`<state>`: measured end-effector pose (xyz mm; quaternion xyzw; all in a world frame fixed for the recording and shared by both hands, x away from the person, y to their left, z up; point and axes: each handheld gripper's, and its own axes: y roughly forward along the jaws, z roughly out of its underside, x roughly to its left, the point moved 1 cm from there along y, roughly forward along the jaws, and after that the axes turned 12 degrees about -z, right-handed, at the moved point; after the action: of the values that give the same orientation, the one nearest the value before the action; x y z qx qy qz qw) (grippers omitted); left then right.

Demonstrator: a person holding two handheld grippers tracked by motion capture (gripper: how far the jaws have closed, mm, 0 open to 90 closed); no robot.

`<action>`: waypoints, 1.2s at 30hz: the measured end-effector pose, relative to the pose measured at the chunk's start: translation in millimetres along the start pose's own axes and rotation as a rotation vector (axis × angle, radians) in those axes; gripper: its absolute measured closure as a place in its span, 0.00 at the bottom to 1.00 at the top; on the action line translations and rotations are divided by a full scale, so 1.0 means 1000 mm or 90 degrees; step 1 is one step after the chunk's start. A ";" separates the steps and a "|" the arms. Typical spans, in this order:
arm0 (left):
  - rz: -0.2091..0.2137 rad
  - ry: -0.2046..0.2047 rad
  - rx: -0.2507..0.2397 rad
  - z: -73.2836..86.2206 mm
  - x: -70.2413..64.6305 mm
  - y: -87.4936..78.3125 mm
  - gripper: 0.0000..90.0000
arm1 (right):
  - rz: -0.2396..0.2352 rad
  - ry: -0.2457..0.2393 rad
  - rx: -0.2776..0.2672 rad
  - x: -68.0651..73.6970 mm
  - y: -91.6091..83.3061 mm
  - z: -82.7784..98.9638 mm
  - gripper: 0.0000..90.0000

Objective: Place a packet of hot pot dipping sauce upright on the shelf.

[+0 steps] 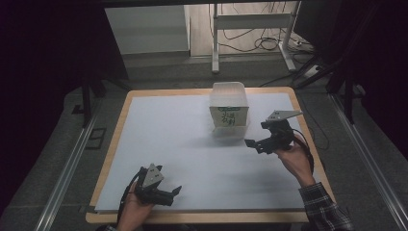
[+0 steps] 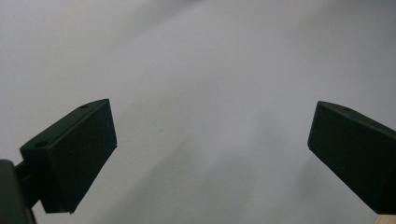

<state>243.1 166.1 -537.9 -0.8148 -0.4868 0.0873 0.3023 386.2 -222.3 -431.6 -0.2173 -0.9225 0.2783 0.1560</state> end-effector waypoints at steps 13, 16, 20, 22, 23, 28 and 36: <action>0.001 0.000 0.000 0.000 0.000 0.000 0.01 | -0.003 0.010 0.023 0.013 -0.007 0.029 0.03; 0.001 0.000 -0.002 0.000 0.000 0.000 0.01 | -0.006 0.010 0.027 0.014 -0.008 0.038 0.03; 0.001 -0.001 -0.001 0.000 0.000 0.000 0.01 | -0.003 0.006 0.012 0.017 -0.011 0.047 0.03; 0.001 -0.001 -0.001 0.000 0.000 0.000 0.01 | 0.002 0.005 0.008 0.018 -0.012 0.052 0.03; 0.001 0.000 0.000 0.000 -0.001 0.000 0.01 | 0.004 0.004 0.007 0.018 -0.012 0.054 0.03; 0.001 0.001 0.000 0.000 -0.001 0.000 0.01 | 0.014 0.000 0.004 0.019 -0.013 0.068 0.03; 0.001 0.000 0.001 0.000 0.000 0.000 0.01 | 0.020 -0.002 0.034 0.021 -0.008 0.091 0.03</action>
<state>242.8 165.9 -538.2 -0.8152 -0.4858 0.0878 0.3029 328.6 -259.0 -495.6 -0.2267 -0.9116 0.3055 0.1557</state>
